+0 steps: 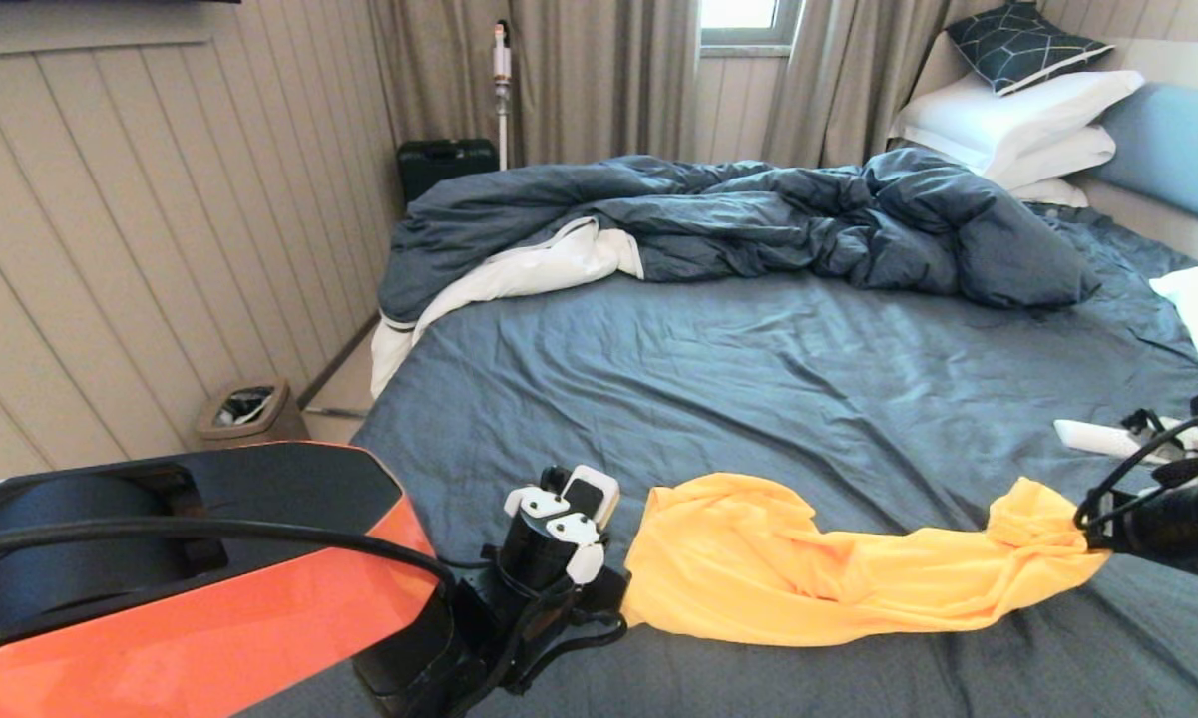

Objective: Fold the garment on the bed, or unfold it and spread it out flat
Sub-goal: Unford the yellow T-shirt

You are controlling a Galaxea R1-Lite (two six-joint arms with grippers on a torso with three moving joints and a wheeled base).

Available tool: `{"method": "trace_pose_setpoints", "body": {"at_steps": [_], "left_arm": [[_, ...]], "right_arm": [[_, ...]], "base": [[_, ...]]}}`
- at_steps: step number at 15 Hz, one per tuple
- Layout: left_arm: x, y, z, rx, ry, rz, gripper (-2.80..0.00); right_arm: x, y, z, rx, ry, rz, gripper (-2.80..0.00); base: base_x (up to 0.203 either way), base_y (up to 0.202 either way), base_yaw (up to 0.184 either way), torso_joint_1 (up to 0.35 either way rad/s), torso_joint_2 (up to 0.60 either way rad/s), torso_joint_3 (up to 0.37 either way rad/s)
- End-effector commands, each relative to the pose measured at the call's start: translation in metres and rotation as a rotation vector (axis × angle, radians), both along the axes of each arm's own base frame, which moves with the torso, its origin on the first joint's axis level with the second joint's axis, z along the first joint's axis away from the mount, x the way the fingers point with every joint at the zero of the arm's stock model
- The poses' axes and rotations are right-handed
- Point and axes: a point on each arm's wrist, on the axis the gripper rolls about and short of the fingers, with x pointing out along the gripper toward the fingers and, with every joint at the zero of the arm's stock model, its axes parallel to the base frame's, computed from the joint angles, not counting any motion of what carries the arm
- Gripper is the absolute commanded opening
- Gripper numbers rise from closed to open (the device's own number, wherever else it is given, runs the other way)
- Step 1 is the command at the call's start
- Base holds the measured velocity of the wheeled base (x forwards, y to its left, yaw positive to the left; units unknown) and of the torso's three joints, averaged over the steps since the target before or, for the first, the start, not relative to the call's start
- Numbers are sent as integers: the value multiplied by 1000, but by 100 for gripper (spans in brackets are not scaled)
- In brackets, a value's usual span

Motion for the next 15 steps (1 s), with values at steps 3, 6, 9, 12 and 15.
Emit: {"method": "trace_pose_setpoints", "body": {"at_steps": [3, 6, 9, 12, 15], "left_arm": [[0, 0, 2, -6, -7, 2, -280], [2, -2, 5, -17, -16, 2, -280], [5, -1, 12, -41, -34, 12, -280], [12, 8, 30, -76, -61, 41, -280], [23, 17, 36, -78, -57, 76, -280]], "right_arm": [[-18, -10, -18, 4, -1, 2, 0], [-41, -28, -2, 12, -93, -19, 0], [-60, -29, 26, 22, -218, 10, 0], [-72, -17, 39, 18, -266, 36, 0], [-79, -1, 53, 74, -319, 111, -280]], "base": [[0, 0, 0, 0, 0, 0], [0, 0, 0, 0, 0, 0], [0, 0, 0, 0, 0, 0], [0, 0, 0, 0, 0, 0], [0, 0, 0, 0, 0, 0]]}}
